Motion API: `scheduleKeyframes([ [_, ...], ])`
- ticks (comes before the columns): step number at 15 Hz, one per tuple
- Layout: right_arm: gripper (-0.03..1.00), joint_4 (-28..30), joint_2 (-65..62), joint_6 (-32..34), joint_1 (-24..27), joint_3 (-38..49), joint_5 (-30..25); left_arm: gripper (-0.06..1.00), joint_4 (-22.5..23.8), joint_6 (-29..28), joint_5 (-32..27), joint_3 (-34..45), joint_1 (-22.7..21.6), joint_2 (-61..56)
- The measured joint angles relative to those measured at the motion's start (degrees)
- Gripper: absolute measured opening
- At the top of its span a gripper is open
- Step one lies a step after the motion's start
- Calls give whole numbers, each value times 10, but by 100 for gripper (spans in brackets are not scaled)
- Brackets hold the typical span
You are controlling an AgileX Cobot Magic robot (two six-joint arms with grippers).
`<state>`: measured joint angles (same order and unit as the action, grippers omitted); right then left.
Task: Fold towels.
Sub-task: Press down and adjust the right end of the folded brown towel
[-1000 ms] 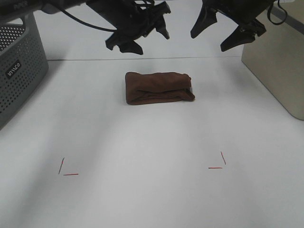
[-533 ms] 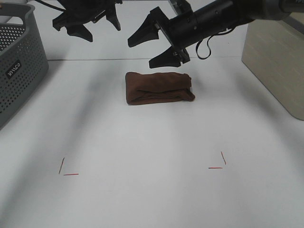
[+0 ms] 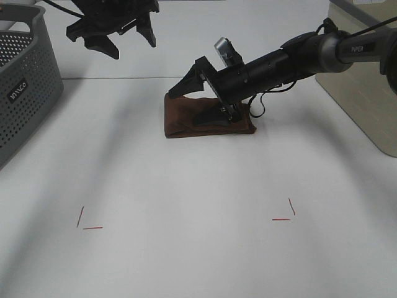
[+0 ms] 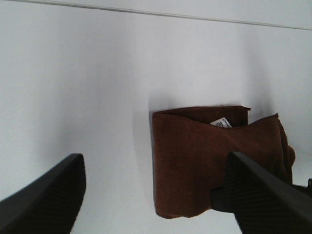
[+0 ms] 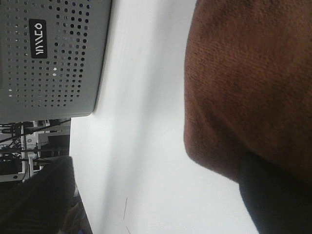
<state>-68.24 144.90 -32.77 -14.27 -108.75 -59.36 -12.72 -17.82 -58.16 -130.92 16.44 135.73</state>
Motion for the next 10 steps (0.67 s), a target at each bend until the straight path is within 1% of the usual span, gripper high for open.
scheduleKeyframes([
  [3,86,20,-36,9,0,0,-11,75,21,15,-29,0,0,-17],
  [4,86,34,-62,16,0,0,-20,75,38,27,-38,0,0,-30],
  [5,86,60,-91,32,0,0,-33,75,60,33,-51,0,0,-46],
  [7,86,136,-144,81,0,0,-62,75,109,37,-89,0,0,-77],
  [8,86,179,-165,111,0,0,-78,75,120,37,-100,0,0,-85],
  [9,86,231,-187,143,0,0,-91,75,147,38,-113,0,0,-108],
  [10,86,258,-199,163,0,0,-95,75,152,38,-114,0,0,-116],
])
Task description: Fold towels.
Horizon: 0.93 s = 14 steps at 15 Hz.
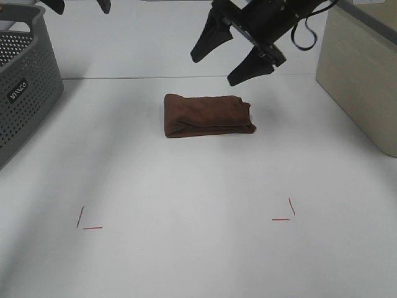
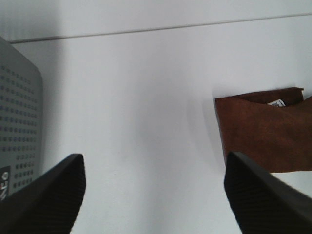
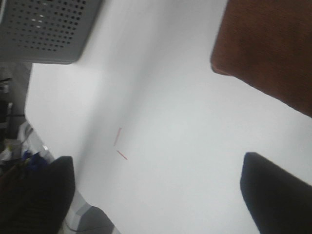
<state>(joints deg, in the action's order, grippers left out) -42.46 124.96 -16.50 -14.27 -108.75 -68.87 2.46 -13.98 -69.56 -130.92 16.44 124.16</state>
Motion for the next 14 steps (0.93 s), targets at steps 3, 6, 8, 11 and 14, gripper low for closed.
scheduleKeyframes([
  [3,86,171,-105,119,-1,21,-2,75,31,10,0,39,0,-100],
  [6,86,246,-218,151,-1,106,-2,75,35,10,0,173,0,-223],
  [8,86,289,-318,161,-1,197,-3,75,41,10,1,290,0,-317],
  [11,86,326,-466,162,-1,341,-3,75,57,10,-1,474,0,-466],
  [14,86,352,-623,165,-1,482,13,75,56,10,-1,633,0,-624],
])
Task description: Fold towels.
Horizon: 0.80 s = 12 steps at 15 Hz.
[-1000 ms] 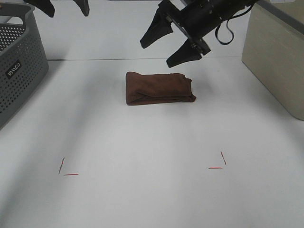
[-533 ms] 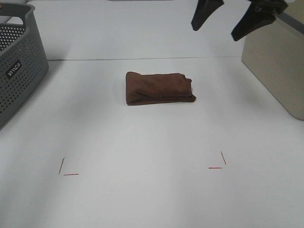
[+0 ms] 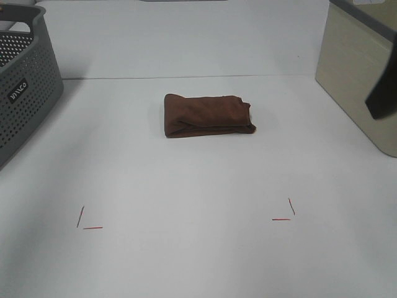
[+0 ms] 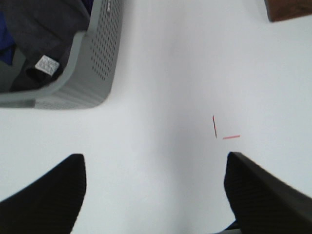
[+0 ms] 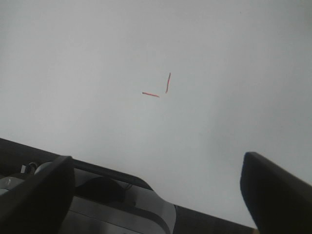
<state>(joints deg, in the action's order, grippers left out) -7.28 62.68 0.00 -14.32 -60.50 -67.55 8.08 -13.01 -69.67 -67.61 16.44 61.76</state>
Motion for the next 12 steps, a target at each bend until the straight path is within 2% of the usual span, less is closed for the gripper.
scheduleKeyframes([
  [1,86,4,-27,0,0,23,3,75,-1,0,0,21,0,-22],
  [2,86,11,-104,0,0,85,7,75,-2,0,-1,98,0,-106],
  [3,86,11,-132,0,0,107,9,75,-3,0,-1,119,0,-138],
  [4,86,14,-213,-3,0,167,9,75,-3,0,-1,168,0,-204],
  [5,86,17,-237,-3,0,182,9,75,-5,2,-1,209,0,-266],
  [7,86,34,-363,-3,0,239,11,75,-12,17,-2,280,0,-397],
  [10,86,42,-523,-14,0,289,12,75,-62,91,-3,336,0,-563],
  [11,86,42,-611,-23,0,294,18,75,-90,143,-4,354,0,-618],
  [12,86,41,-627,-34,0,294,18,75,-97,159,-4,358,0,-619],
])
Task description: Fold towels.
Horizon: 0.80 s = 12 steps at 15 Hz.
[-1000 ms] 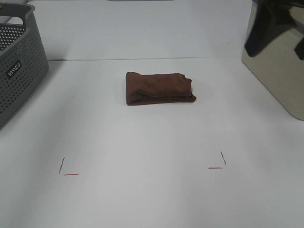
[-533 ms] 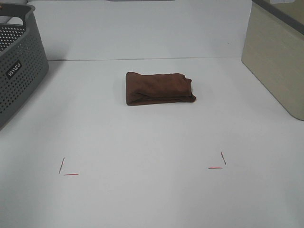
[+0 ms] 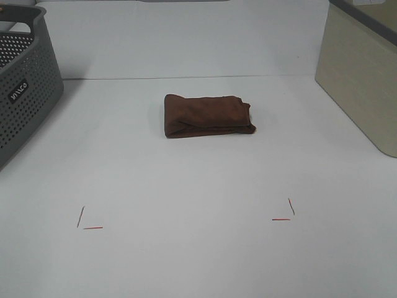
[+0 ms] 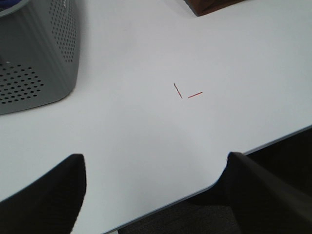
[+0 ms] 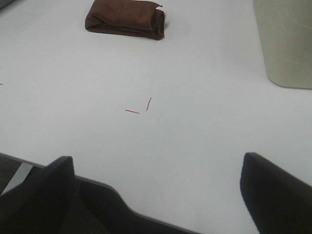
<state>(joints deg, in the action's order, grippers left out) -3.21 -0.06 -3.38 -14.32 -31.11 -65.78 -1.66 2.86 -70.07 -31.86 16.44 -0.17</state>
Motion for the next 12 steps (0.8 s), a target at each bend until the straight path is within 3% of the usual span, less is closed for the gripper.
scheduleKeyframes([
  [6,86,-11,5,-42,0,20,44,75,-26,28,86,30,0,1],
  [12,86,-14,5,-42,0,21,45,75,-51,75,95,33,0,3],
])
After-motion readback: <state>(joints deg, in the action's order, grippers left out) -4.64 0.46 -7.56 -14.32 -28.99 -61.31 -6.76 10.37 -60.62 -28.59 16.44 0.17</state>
